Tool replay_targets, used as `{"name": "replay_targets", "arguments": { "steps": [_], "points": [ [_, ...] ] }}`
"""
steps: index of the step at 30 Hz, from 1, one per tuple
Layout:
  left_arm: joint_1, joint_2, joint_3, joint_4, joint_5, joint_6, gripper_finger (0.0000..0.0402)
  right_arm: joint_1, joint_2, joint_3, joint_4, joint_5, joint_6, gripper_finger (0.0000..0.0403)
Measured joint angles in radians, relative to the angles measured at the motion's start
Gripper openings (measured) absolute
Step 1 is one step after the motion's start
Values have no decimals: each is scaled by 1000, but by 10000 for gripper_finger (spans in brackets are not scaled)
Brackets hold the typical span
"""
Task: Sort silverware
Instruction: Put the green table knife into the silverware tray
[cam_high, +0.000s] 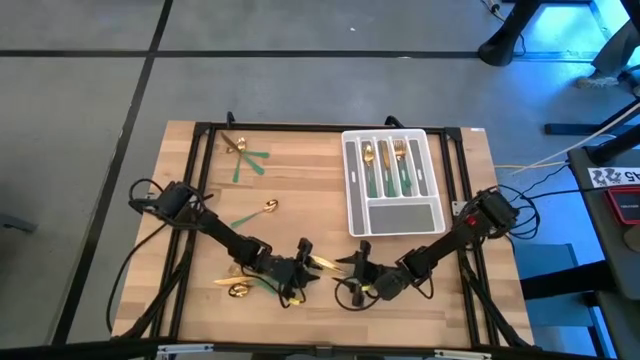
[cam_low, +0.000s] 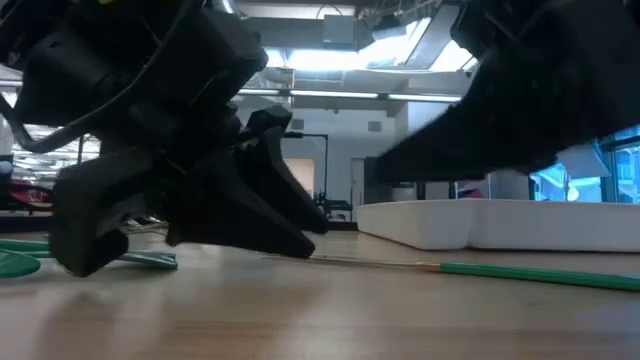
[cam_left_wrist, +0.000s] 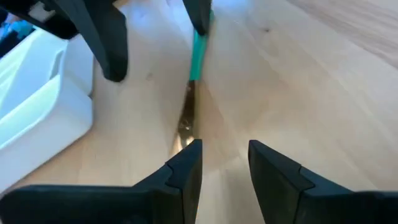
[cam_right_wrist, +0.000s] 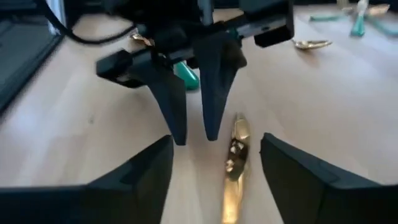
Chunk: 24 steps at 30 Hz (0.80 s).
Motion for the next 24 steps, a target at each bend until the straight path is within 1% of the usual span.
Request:
{"name": "replay_targets", "arguments": {
  "steps": [3,6,10,14,17,19,21,24],
  "points": [
    [-7,-1,0,5,0,-7,115,21,-8,1,-68,7,123,255],
    [-7,-2,0,7,3,-25,111,63,11,1,-126,57,254,254],
    [-5,-3,2,5,3,-42,106,139,57,1,-205,171,398,240],
    [-5,-3,2,4,4,-44,102,185,111,3,-254,198,523,218],
    [-5,-4,2,5,6,-44,100,186,156,5,-249,212,555,193],
    [-5,-4,2,5,6,-44,100,185,183,5,-249,227,573,168],
    [-5,-4,3,5,6,-50,100,187,206,7,-260,256,578,136],
    [-5,-5,3,12,6,-52,100,189,222,11,-335,294,647,78]
  ]
}}
